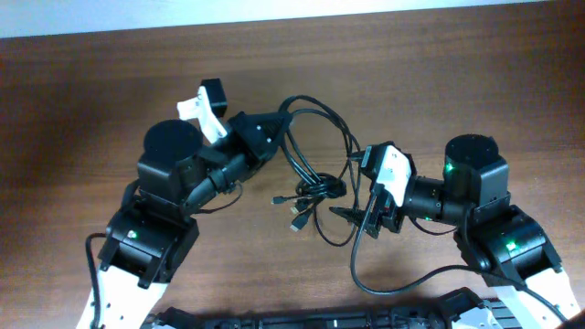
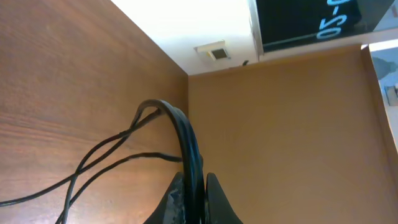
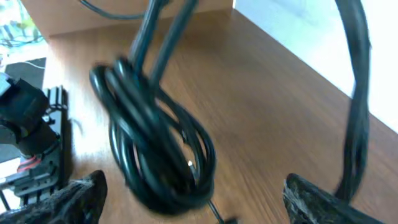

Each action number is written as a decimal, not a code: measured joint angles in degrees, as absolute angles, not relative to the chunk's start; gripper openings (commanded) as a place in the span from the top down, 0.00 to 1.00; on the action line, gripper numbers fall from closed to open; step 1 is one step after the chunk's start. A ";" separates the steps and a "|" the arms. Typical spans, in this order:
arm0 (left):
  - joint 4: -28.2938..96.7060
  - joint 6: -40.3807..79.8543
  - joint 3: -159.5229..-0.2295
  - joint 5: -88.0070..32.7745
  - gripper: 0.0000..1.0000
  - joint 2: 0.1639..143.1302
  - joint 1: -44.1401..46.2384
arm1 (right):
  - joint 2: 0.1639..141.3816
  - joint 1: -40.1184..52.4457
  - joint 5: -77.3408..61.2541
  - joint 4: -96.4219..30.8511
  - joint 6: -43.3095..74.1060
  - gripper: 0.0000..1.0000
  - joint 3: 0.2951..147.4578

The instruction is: Untangle cables

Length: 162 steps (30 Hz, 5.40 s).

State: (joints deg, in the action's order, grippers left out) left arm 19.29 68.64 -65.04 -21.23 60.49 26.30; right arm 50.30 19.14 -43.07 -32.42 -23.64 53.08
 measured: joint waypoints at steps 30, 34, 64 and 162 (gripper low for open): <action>29.52 4.43 -65.30 -26.68 0.20 62.37 31.11 | 52.36 19.86 -32.34 -29.45 6.83 0.96 53.01; 29.63 -1.67 -65.30 -34.28 0.20 62.37 31.11 | 52.36 18.94 -33.45 -28.27 8.73 0.96 53.01; 24.49 -5.04 -65.28 -38.61 1.00 66.02 31.03 | 52.40 18.72 -47.66 -24.84 6.85 0.48 52.99; 5.43 58.50 -65.10 19.75 1.00 61.23 34.72 | 44.45 19.05 3.49 -46.26 4.14 0.05 53.23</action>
